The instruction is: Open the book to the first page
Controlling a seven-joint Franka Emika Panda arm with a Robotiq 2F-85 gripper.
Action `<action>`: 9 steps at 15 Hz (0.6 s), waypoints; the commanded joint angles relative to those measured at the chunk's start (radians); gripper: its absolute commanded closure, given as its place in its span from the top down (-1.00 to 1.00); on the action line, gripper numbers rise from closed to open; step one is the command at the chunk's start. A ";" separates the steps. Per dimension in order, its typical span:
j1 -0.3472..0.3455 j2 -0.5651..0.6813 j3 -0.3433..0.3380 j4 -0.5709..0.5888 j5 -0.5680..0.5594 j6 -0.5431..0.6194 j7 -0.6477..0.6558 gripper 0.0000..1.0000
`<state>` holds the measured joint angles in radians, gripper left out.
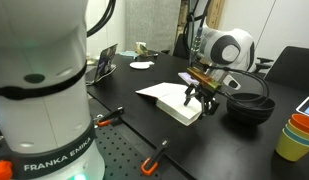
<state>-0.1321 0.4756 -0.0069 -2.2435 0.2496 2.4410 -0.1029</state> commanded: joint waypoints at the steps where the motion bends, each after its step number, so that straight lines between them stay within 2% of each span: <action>1: -0.025 0.029 0.019 0.052 0.038 -0.036 -0.002 1.00; 9: -0.026 0.007 0.024 0.078 0.084 -0.076 0.017 1.00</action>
<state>-0.1476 0.4933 0.0056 -2.1865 0.3086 2.3990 -0.1001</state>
